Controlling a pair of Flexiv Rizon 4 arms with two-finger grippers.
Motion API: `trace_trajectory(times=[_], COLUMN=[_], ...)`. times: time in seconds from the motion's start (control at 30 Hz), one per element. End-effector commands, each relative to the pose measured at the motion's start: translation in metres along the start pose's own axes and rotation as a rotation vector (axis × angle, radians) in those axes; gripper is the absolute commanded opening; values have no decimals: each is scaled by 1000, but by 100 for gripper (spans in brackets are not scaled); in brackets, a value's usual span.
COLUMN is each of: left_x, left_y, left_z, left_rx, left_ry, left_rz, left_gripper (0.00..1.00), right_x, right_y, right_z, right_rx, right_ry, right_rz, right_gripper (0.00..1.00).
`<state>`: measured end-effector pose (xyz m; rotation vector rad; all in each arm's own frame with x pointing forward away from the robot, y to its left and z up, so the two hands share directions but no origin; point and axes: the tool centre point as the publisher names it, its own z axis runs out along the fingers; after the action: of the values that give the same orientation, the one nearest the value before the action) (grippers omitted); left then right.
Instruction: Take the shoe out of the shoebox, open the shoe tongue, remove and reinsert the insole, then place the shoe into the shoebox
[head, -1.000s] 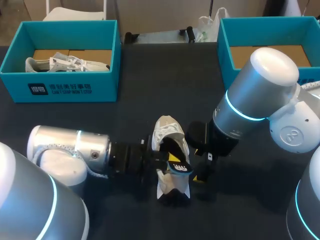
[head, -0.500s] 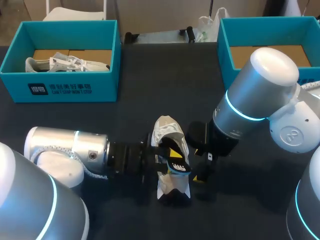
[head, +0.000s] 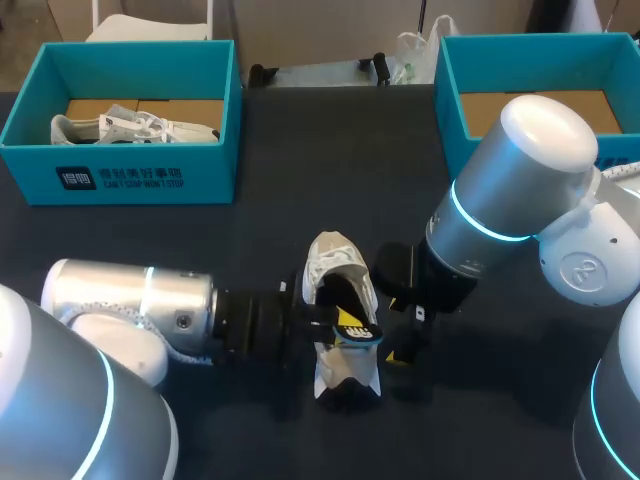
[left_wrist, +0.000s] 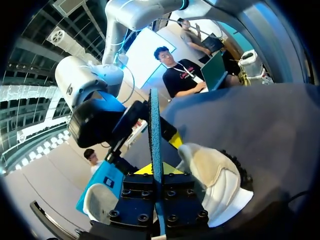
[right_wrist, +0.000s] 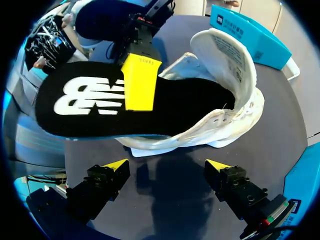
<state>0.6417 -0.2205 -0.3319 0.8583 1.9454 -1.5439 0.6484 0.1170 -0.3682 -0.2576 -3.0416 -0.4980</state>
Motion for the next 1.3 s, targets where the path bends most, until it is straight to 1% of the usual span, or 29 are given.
trace_trajectory(times=[0.03,0.2,0.3,0.57,0.6,0.63,0.67,0.8,0.97,1.0,1.07,1.1,1.13,1.23,1.3], left_x=[3,3,2,-3,-4,-4,-5,-9,-12,-12,-12,-12,-10,-7,-5], left_y=[12,27,32,25,23,20,18,3,-10,-12,-14,-15,-15,-12,-6], left_z=[7,7,7,0,-1,-2,-3,-10,-12,-12,-11,-10,-9,-4,0], left_rx=[-9,-28,-36,-31,-24,-23,-23,-13,0,2,1,4,4,11,19], left_ry=[-34,-66,-81,-85,-87,-86,-86,-108,-107,-102,-95,-91,-83,-60,-46], left_rz=[8,34,39,46,42,41,42,40,50,56,58,56,60,63,77], left_gripper=[0,0,0,0,12,39,43,37,36,33,20,4,0,0,0], right_x=[1,1,1,1,1,1,1,1,1,1,1,1,1,1,1], right_y=[0,0,0,0,0,0,0,0,0,0,0,0,0,0,0], right_z=[1,1,1,1,1,1,1,1,1,1,1,1,1,1,1], right_rx=[0,0,0,0,0,0,0,0,0,0,0,0,0,0,0], right_ry=[-2,-2,-2,-2,-2,-2,-2,-2,-2,-2,-2,-2,-2,-2,-2], right_rz=[1,1,1,1,1,1,1,1,1,1,1,1,1,1,1], right_gripper=[100,100,100,100,100,100,100,100,100,100,100,100,100,100,100])
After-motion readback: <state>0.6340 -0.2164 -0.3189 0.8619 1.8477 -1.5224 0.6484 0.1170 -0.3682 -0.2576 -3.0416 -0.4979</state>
